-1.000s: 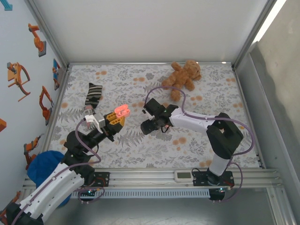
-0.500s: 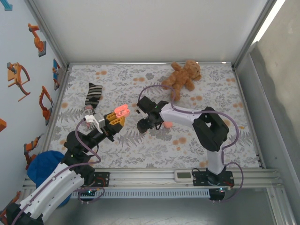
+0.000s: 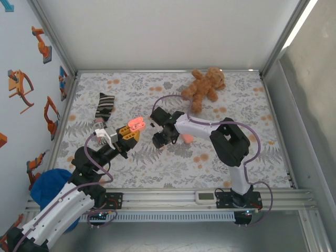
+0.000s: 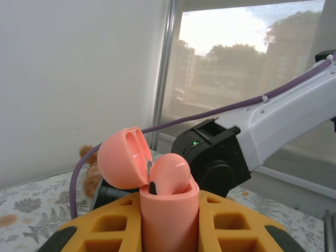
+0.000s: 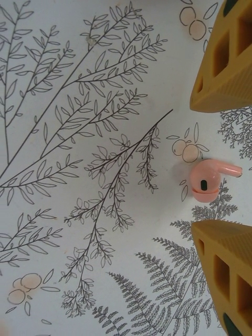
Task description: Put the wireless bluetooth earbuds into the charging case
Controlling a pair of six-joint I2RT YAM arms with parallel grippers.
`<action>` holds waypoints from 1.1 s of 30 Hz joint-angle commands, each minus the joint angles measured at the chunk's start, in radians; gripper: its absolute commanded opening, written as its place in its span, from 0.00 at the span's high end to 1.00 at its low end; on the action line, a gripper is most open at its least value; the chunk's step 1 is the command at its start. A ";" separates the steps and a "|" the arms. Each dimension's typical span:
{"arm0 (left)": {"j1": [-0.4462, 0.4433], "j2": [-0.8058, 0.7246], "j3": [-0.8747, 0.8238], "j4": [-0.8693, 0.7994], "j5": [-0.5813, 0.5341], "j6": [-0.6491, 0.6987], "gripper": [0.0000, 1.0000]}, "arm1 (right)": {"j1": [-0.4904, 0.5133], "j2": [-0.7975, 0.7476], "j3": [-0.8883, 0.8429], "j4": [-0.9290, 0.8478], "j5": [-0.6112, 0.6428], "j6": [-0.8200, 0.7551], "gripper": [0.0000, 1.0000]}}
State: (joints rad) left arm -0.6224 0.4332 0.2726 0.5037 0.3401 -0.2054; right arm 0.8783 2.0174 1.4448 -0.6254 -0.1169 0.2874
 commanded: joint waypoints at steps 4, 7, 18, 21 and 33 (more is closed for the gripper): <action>-0.006 0.001 -0.003 0.029 0.006 0.000 1.00 | 0.007 0.033 0.033 -0.043 -0.016 -0.005 0.47; -0.006 0.002 -0.002 0.031 0.005 0.001 1.00 | 0.007 0.040 0.039 -0.046 -0.023 -0.006 0.48; -0.005 0.005 -0.004 0.033 0.008 0.000 1.00 | 0.017 0.065 0.060 -0.069 -0.020 -0.010 0.53; -0.006 0.005 -0.004 0.032 0.007 0.000 1.00 | 0.021 0.070 0.062 -0.074 -0.018 -0.011 0.55; -0.006 -0.001 -0.004 0.019 0.002 0.000 1.00 | 0.029 0.098 0.074 -0.098 -0.010 -0.014 0.63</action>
State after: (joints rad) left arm -0.6243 0.4408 0.2726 0.5037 0.3397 -0.2054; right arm 0.8955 2.0853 1.5002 -0.6949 -0.1329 0.2836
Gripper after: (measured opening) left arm 0.224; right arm 0.376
